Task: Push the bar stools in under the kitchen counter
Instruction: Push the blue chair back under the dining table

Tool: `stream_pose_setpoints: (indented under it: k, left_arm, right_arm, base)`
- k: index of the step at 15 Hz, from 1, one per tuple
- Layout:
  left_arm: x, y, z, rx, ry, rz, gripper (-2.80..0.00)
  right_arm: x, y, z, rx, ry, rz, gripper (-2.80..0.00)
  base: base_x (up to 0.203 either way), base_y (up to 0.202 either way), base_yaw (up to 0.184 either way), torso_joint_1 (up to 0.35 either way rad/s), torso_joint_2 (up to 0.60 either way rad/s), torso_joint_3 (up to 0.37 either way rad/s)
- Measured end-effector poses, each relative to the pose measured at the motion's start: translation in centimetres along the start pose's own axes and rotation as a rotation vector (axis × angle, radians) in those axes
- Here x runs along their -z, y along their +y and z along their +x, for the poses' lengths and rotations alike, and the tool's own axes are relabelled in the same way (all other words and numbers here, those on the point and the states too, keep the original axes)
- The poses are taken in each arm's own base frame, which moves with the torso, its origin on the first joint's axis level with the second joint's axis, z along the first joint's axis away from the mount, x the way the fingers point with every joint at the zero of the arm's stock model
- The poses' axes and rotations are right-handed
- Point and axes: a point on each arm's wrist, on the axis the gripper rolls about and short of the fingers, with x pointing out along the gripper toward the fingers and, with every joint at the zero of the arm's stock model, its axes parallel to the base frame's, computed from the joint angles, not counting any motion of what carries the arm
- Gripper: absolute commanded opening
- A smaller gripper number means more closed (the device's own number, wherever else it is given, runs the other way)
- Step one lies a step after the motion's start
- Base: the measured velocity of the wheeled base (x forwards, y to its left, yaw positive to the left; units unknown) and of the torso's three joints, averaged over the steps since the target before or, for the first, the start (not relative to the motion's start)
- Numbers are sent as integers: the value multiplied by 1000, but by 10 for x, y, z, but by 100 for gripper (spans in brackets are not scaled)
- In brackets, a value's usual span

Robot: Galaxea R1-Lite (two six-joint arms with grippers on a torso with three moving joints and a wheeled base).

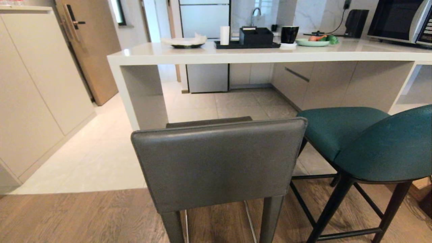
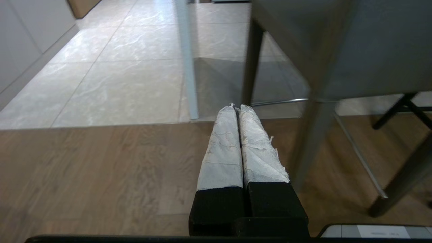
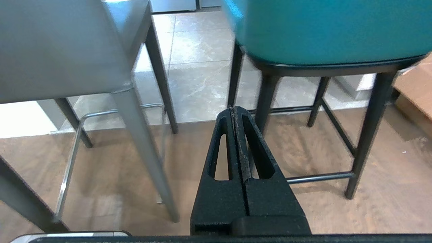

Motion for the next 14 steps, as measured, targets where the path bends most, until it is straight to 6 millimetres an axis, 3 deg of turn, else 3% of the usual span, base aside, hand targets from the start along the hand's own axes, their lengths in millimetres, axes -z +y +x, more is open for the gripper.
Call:
stream_pose_setpoints:
  k: [14]
  left_arm:
    - [0,0,0,0,0,-3,-280]
  right_arm:
    - [0,0,0,1,0,1,-280]
  base:
    - [0,-195,1,3,3,2]
